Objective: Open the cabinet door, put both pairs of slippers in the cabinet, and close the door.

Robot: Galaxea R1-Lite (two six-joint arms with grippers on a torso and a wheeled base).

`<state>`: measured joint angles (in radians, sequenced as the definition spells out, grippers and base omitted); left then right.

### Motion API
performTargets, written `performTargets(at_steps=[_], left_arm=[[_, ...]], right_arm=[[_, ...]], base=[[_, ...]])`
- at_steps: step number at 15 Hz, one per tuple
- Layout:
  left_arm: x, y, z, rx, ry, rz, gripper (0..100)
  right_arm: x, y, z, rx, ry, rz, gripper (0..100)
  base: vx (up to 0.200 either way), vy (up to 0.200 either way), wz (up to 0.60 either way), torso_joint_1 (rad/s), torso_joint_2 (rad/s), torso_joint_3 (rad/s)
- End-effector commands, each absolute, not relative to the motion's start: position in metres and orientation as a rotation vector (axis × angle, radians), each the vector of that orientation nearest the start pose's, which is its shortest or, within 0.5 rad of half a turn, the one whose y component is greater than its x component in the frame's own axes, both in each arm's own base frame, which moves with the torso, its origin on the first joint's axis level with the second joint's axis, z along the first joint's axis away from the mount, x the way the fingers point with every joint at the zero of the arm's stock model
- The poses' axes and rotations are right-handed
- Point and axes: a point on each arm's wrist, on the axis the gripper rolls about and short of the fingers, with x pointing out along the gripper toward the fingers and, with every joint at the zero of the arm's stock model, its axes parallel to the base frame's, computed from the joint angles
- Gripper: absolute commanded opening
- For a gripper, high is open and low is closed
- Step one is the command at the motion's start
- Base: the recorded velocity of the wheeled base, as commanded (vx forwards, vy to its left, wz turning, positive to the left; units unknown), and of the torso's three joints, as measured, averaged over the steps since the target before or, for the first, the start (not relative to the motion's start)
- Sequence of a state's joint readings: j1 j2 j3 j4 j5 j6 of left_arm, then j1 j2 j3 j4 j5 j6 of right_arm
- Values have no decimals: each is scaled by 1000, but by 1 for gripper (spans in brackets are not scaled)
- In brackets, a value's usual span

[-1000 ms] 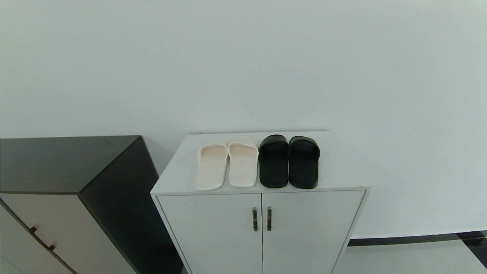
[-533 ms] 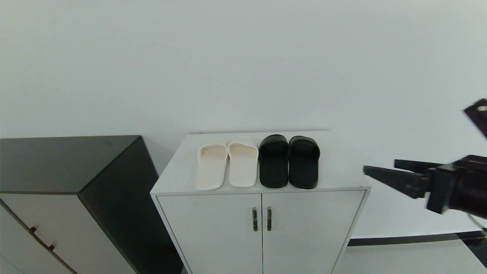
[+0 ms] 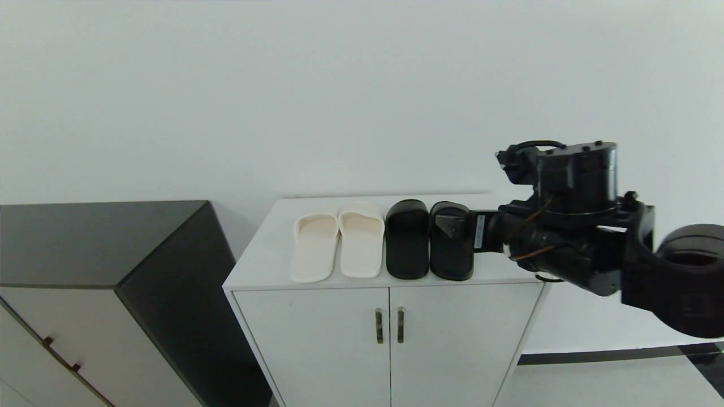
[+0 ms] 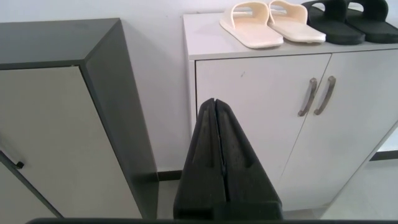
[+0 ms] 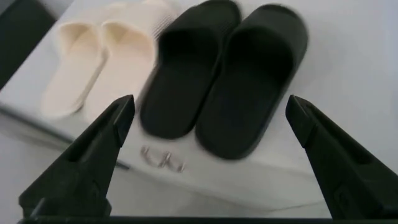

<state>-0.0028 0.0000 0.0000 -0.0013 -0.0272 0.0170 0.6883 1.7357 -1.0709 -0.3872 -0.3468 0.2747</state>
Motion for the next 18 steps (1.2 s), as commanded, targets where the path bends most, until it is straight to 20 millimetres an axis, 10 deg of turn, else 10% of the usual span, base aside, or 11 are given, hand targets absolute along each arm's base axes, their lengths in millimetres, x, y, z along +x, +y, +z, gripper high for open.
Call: performTargets(at_steps=[1,18], left_arm=[[-23,-1,76,17,0,-31,0],[-23,-1,76,14,0,-29,0]], right_arm=[[294,232,197,98,301,223,100],[403,291,136,61,262,-35,100]], base=[[0,0,0,0,0,0],[0,0,0,0,0,0]])
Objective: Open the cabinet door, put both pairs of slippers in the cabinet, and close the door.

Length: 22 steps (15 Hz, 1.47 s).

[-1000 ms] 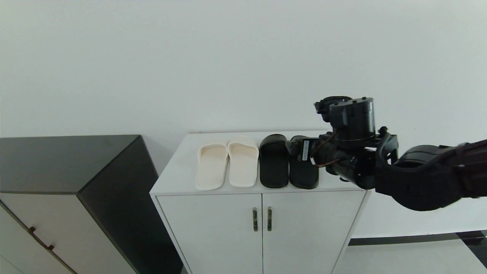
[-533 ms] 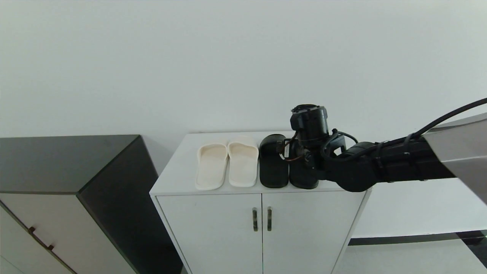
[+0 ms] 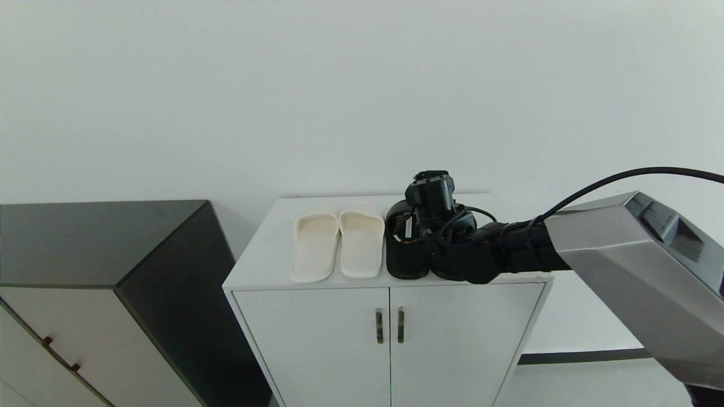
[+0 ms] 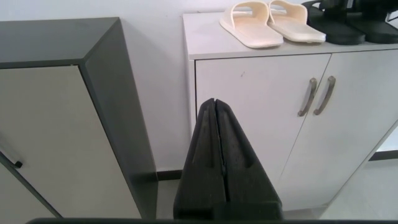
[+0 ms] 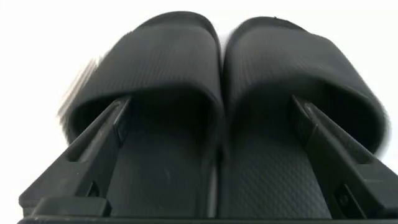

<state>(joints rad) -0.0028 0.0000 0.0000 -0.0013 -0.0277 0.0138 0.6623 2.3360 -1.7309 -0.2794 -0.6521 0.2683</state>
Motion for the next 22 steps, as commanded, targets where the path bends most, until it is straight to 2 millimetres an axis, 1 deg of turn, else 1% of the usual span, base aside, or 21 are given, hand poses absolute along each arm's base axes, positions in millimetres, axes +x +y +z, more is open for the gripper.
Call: performTargets(at_steps=[1,2,4,5,12,15,17,18,20,21,22], left_arm=[[-23,-1,76,14,0,-31,0],[-23,-1,76,14,0,-29,0],[-23,-1,76,14,0,-31,0],[-23,-1,76,14,0,-31,0],[-23,-1,76,12,0,-31,0],[-23,-1,76,12,0,-31,0],[-23,-1,76,14,0,-31,0],[-23,-1,76,18,0,-31,0],[-23,-1,76,12,0,-31,0],[-23,-1,76,9,0,-31,0],[-23,-1,76,8,0,-31,0]], right_arm=[[405,292,136,60,264,-37,100],[412,290,134,54,268,-64,100],[420,291,135,63,250,-85,100],[421,291,137,62,250,-87,0],[421,291,138,51,243,-98,0],[413,286,151,54,237,-99,0],[397,277,167,35,243,-79,0],[386,272,177,43,246,-36,0],[359,261,189,26,259,65,0],[343,253,194,12,255,148,0],[338,251,195,11,250,171,0]], base=[[0,0,0,0,0,0],[0,0,0,0,0,0],[0,0,0,0,0,0],[0,0,0,0,0,0],[0,0,0,0,0,0],[0,0,0,0,0,0],[0,0,0,0,0,0],[0,0,0,0,0,0],[0,0,0,0,0,0],[0,0,0,0,0,0],[0,0,0,0,0,0]])
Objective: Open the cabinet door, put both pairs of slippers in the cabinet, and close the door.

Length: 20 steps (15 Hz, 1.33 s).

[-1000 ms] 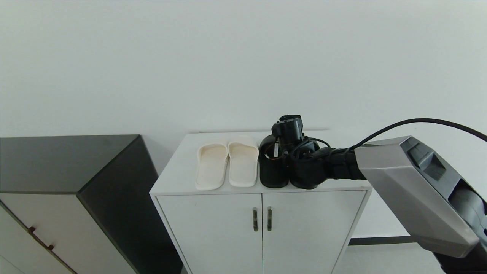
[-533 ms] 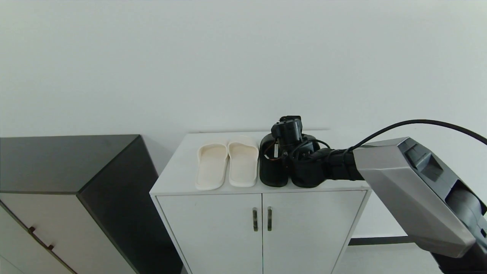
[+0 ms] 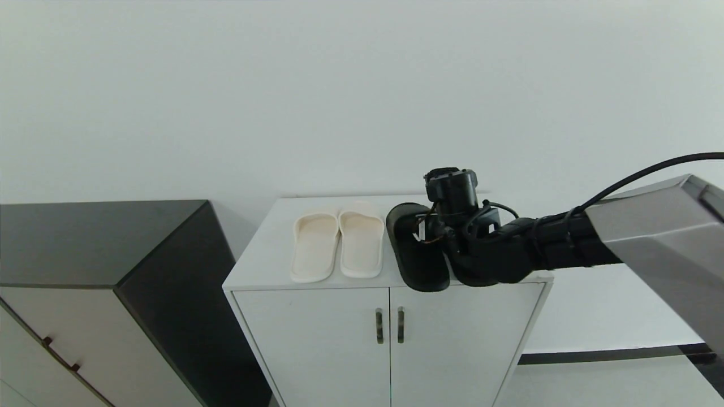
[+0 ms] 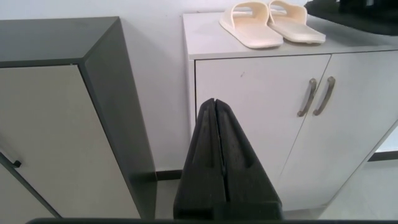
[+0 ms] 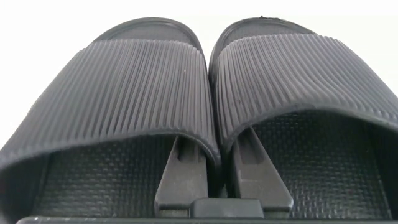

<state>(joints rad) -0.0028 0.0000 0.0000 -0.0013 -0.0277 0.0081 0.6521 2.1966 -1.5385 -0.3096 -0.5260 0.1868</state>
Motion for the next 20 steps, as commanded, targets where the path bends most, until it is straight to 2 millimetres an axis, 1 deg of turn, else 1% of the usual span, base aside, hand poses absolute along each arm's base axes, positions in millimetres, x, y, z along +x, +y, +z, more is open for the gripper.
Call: performTargets(at_steps=[1,2,3,4,7,8,11,13,17,20], left_arm=[[-23,-1,76,8,0,-31,0],[-23,-1,76,6,0,-29,0],[-23,-1,76,5,0,-28,0],[-23,-1,76,5,0,-26,0],[-23,-1,76,5,0,-29,0],[-23,0,76,3,0,-28,0],[-23,-1,76,3,0,-26,0],[-23,-1,76,3,0,-29,0],[-23,0,76,3,-2,-28,0],[-23,-1,76,3,-2,-29,0]], right_arm=[[317,240,197,-10,246,278,0],[295,226,195,-24,255,409,0],[280,217,194,-17,263,499,0],[273,213,193,-12,270,549,0],[237,189,193,13,295,777,0],[234,187,192,12,301,781,0],[233,187,190,12,307,785,0],[232,186,180,5,337,787,0],[234,191,167,8,309,793,0],[231,191,162,3,330,797,0]], base=[[0,0,0,0,0,0],[0,0,0,0,0,0],[0,0,0,0,0,0],[0,0,0,0,0,0],[0,0,0,0,0,0],[0,0,0,0,0,0],[0,0,0,0,0,0],[0,0,0,0,0,0],[-200,0,0,11,5,2],[0,0,0,0,0,0]])
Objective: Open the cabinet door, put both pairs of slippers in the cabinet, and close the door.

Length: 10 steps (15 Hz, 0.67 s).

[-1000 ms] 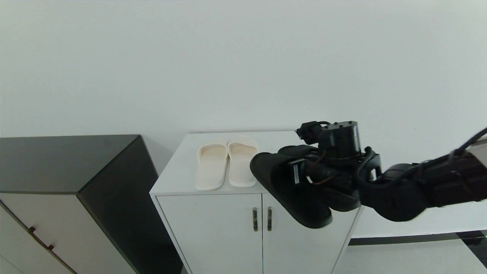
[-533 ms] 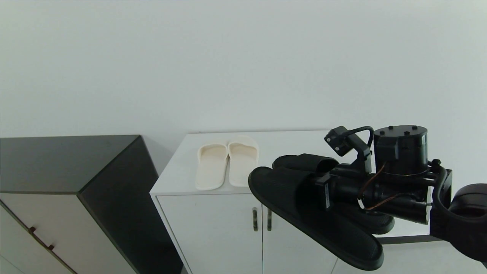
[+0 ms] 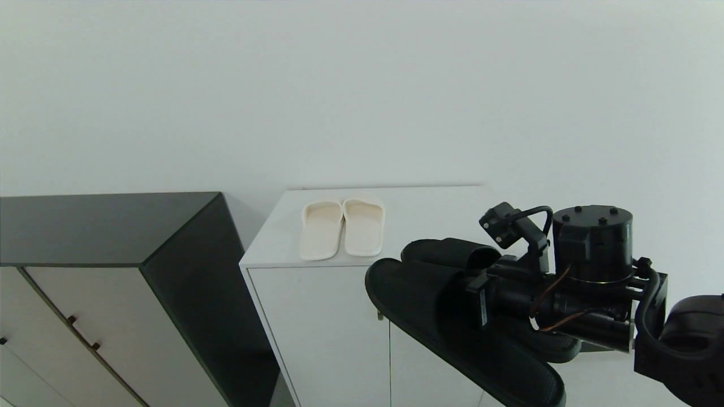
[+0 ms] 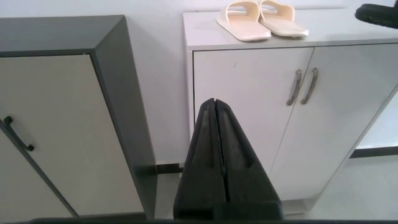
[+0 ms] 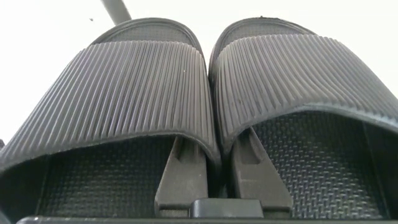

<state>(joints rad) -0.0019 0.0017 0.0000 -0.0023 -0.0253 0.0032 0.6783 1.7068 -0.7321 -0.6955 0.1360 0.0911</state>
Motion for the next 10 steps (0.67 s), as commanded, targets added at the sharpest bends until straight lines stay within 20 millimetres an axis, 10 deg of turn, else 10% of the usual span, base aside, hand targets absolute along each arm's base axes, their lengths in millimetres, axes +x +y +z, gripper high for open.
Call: performTargets(at_steps=[1,10], left_arm=[[-23,0,76,3,0,-28,0],[-23,0,76,5,0,-28,0]], right_arm=[[229,191,161,1,333,801,0],[212,192,160,-9,340,839,0]], base=[[0,0,0,0,0,0],[0,0,0,0,0,0]])
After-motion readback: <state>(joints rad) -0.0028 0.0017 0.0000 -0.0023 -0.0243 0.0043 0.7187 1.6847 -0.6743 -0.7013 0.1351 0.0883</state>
